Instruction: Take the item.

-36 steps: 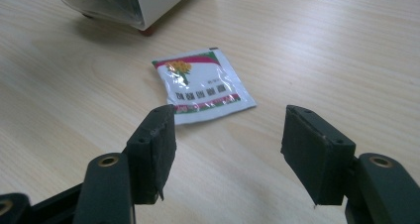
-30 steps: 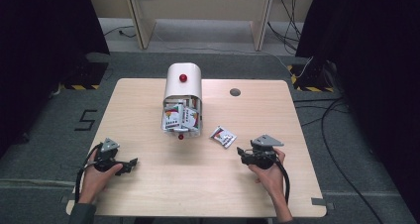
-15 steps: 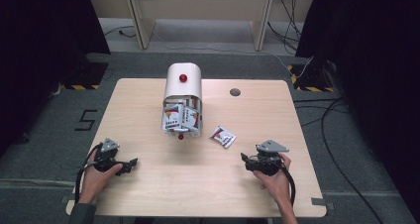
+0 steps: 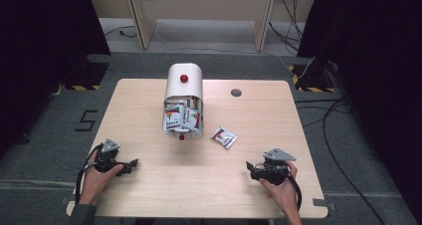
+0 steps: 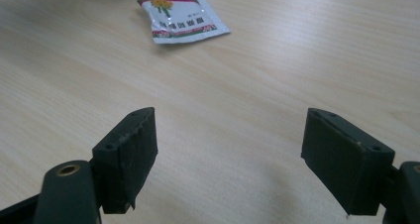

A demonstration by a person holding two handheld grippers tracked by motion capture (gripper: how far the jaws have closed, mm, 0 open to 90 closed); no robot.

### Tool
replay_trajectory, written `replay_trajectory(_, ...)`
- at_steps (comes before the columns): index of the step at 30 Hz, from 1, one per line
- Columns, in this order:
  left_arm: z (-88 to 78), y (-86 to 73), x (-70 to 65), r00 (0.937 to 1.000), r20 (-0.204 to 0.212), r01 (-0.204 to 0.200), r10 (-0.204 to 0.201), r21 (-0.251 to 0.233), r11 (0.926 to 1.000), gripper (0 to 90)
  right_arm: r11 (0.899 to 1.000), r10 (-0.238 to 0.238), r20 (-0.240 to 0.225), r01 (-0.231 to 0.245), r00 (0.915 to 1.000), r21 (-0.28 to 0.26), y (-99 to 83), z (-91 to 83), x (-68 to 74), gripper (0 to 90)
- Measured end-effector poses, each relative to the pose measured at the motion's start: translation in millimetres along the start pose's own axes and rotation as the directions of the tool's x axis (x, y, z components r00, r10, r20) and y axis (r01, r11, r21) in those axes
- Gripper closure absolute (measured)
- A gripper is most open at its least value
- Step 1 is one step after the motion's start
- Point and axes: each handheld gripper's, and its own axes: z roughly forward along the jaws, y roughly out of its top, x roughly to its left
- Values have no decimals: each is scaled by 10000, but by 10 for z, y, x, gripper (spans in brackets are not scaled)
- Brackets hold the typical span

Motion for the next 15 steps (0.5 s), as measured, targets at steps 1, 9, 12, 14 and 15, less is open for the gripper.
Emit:
replay_trajectory(1,0,0,0,10000,0,-1,1,-1,10000,0,10000,0,0,0,10000,0,0,0,0,223)
replay_trajectory(9,0,0,0,10000,0,-1,1,2,10000,0,9998,9,72,-10,10000,221,-127,-30,-11,236)
replay_trajectory(12,0,0,0,10000,1,-1,1,-1,10000,0,9989,76,77,-79,9999,452,-179,-52,-9,240)
replay_trajectory(14,0,0,0,10000,0,-1,1,-1,10000,0,9984,129,48,-132,9999,553,-201,-54,-15,243)
replay_trajectory(15,0,0,0,10000,0,-1,1,-1,10000,0,9984,129,48,-132,9999,553,-201,-54,-15,243)
